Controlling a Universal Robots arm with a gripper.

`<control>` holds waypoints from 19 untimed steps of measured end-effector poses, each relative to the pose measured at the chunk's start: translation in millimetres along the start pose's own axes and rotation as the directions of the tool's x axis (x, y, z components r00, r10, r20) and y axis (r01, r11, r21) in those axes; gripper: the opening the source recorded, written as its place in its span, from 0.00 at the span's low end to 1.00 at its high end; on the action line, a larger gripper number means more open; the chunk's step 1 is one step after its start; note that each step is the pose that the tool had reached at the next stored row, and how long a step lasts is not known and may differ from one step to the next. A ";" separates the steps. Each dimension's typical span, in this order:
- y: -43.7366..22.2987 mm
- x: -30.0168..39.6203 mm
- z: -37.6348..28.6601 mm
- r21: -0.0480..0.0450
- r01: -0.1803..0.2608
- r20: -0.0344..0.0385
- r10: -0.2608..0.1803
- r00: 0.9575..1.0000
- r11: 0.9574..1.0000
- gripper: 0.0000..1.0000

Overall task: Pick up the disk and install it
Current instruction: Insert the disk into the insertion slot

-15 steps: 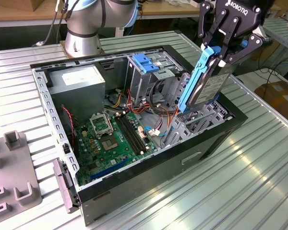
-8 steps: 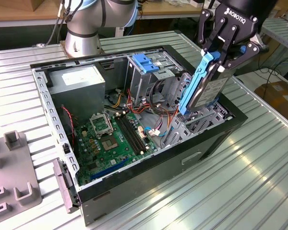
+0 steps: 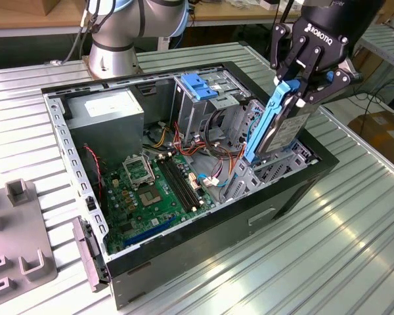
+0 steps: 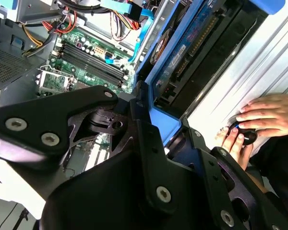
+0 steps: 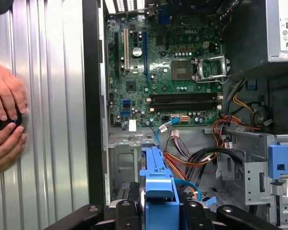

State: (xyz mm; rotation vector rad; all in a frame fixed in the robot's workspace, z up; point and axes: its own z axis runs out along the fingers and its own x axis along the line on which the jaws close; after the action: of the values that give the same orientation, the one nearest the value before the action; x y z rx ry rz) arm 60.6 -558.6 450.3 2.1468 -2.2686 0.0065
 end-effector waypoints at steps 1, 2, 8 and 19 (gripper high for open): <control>-0.2 0.7 1.4 0.000 0.000 0.000 0.000 1.000 1.000 0.37; -0.3 0.9 2.3 -0.001 0.000 0.000 0.000 1.000 1.000 0.37; -0.5 1.1 4.7 -0.002 0.000 0.000 0.000 1.000 1.000 0.37; -1.7 2.3 13.7 -0.003 0.000 0.000 0.000 1.000 1.000 0.37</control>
State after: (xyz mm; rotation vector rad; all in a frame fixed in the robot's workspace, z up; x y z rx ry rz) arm 62.0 -561.2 436.6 2.1451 -2.2669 0.0029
